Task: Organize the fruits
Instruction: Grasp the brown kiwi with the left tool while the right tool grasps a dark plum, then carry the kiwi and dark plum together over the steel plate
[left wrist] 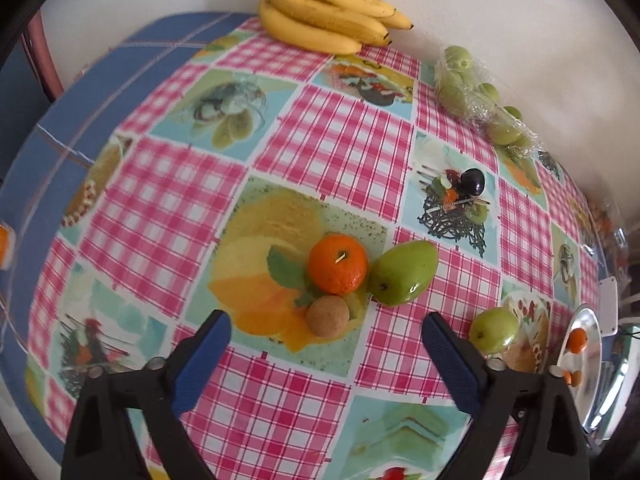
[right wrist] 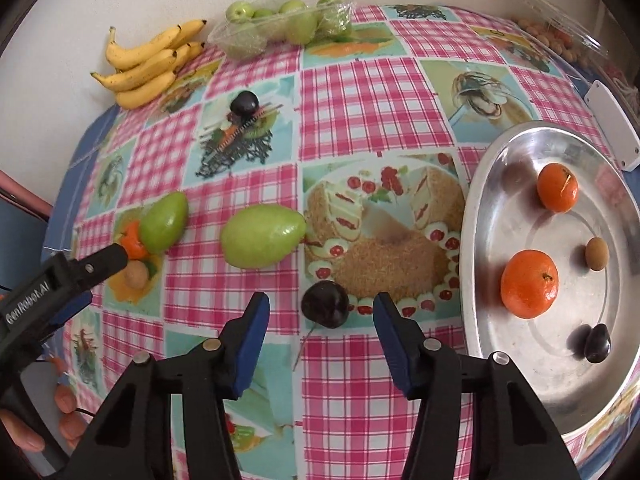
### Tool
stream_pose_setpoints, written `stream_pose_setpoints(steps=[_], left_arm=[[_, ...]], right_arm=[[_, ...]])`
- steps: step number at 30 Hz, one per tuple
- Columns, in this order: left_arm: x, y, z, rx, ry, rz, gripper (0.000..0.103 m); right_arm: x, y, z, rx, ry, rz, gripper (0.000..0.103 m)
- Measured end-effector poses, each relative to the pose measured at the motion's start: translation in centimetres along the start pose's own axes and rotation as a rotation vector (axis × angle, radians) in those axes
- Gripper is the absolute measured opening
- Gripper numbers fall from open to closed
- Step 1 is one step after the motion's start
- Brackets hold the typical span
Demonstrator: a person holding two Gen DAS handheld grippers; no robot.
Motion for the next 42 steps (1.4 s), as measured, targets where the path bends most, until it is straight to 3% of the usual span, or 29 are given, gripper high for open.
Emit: stream_pose_setpoints(steps=[11, 15, 21, 42], left_arm=[[-0.1, 0.0, -1.6, -0.031, 0.031, 0.013, 0.073], [-0.1, -0.1, -1.9, -0.051, 0.043, 0.025, 0.059], [-0.2, -0.3, -2.3, -0.061, 0.054, 0.035, 0.027], [0.8, -2.4, 3.2, -0.110, -0.018, 0.034, 0.027]], right_arm=[[-0.3, 0.0, -1.3, -0.028, 0.028, 0.010, 0.040], [-0.4, -0.1, -1.2, 0.003, 0.027, 0.010, 0.029], [-0.3, 0.3, -1.3, 0.000, 0.019, 0.014, 0.027], [1.5, -0.1, 4.0, 0.047, -0.077, -0.038, 0.027]])
Point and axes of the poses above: each gripper's, at about its wrist camera, not at the fingertips, and z roughly against the way its jaws point, y to its left, x to its top, the point moved 1 cm from there along -z, roughly the way its jaws point, and after that the axes turned 6 degrees about -y, right-handed, at the moved point
